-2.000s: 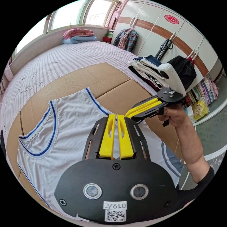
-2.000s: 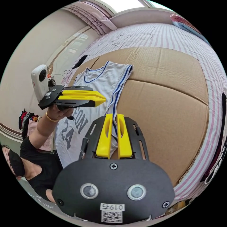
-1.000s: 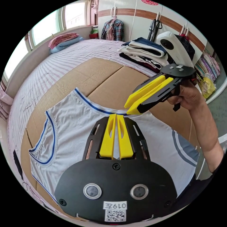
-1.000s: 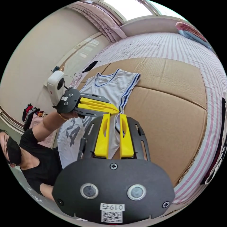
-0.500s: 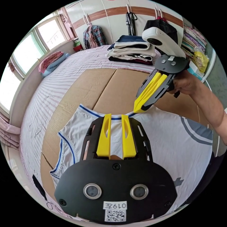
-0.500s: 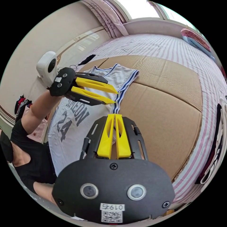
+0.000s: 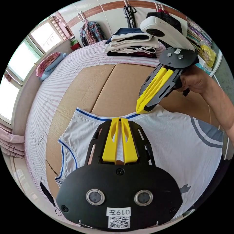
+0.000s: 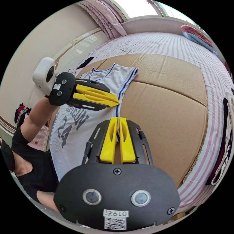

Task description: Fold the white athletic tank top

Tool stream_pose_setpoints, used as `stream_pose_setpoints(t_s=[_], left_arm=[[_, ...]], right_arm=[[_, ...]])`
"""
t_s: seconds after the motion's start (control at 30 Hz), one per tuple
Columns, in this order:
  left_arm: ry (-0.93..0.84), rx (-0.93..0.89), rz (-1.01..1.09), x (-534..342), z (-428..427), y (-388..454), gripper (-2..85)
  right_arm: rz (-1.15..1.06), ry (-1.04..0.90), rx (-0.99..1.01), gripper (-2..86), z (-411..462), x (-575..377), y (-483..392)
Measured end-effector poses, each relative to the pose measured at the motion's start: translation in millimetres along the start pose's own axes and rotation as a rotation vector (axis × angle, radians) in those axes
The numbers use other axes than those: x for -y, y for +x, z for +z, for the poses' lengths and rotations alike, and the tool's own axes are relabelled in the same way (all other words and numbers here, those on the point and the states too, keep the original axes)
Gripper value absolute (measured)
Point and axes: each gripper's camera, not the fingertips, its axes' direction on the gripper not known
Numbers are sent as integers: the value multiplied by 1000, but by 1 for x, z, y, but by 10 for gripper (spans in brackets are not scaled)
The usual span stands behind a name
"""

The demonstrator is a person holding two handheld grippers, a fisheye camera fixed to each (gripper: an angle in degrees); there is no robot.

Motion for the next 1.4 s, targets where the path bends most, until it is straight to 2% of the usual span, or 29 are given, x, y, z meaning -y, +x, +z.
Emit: stream_pose_setpoints(t_s=[0.13,0.27,0.47,0.63,0.8,0.9,1.07,1.2,1.3,1.4], left_arm=[[15,15,-21,-6,1,0,17],[16,-24,-47,-11,5,-11,18],[-11,-77,-62,-17,12,-30,19],[-39,-54,-56,-24,18,-36,19],[-42,-55,-78,-39,19,-48,18],[21,-87,-119,-57,5,-69,16],[277,-212,-372,-121,-48,-141,12],[333,-197,-522,-187,-64,-170,10],[329,-137,-609,-264,-66,-176,9],[331,-81,-687,-357,-68,-186,9]], right_arm=[[13,70,64,39,-21,-17,9],[43,-4,80,65,-24,-30,26],[23,-38,50,2,-25,-44,30],[27,-24,19,-5,-29,-53,30],[30,95,-5,0,-58,-72,16],[4,195,-33,0,-82,-83,-3],[-40,193,-90,4,-77,-76,-41],[26,164,-100,26,-57,-57,-39],[82,199,-94,43,-53,-46,-32],[80,127,-143,58,-43,-32,-31]])
